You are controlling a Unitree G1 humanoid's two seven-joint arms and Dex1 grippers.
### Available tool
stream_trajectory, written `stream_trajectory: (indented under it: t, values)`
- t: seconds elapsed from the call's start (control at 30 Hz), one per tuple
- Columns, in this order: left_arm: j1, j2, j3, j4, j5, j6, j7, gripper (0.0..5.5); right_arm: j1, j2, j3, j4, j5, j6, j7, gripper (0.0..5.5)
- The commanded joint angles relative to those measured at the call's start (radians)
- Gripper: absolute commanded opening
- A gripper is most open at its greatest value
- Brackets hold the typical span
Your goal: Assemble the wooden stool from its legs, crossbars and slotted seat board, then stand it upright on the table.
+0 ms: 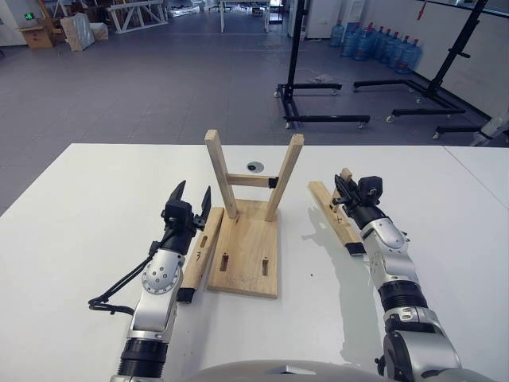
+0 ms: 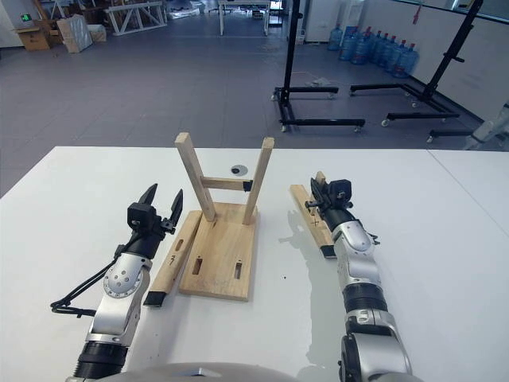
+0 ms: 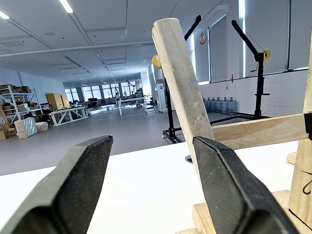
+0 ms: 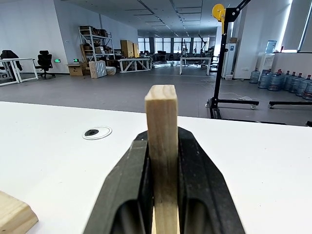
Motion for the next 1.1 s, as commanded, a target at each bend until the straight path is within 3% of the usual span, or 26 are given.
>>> stream_trajectory:
  t: [0.03, 0.5, 1.1]
  values:
    - [-0.028, 0.007, 0.0, 0.019, 0.004, -0.014, -0.005, 3.01, 0.085, 0.023, 0.02, 0.096, -0.018, 0.142, -0.003, 0.87]
    - [-0.052, 0.03, 0.014, 0.031, -0.006, -0.014, -0.024, 3.01, 0.063, 0.045, -0.022, 0.039, -0.007, 0.118, -0.035, 3.21]
    - [-0.032, 0.028, 0.024, 0.017, -0.004, -0.017, -0.017, 3.01, -0.055, -0.01, -0.081, -0.353, 0.066, 0.256, -0.075, 3.21]
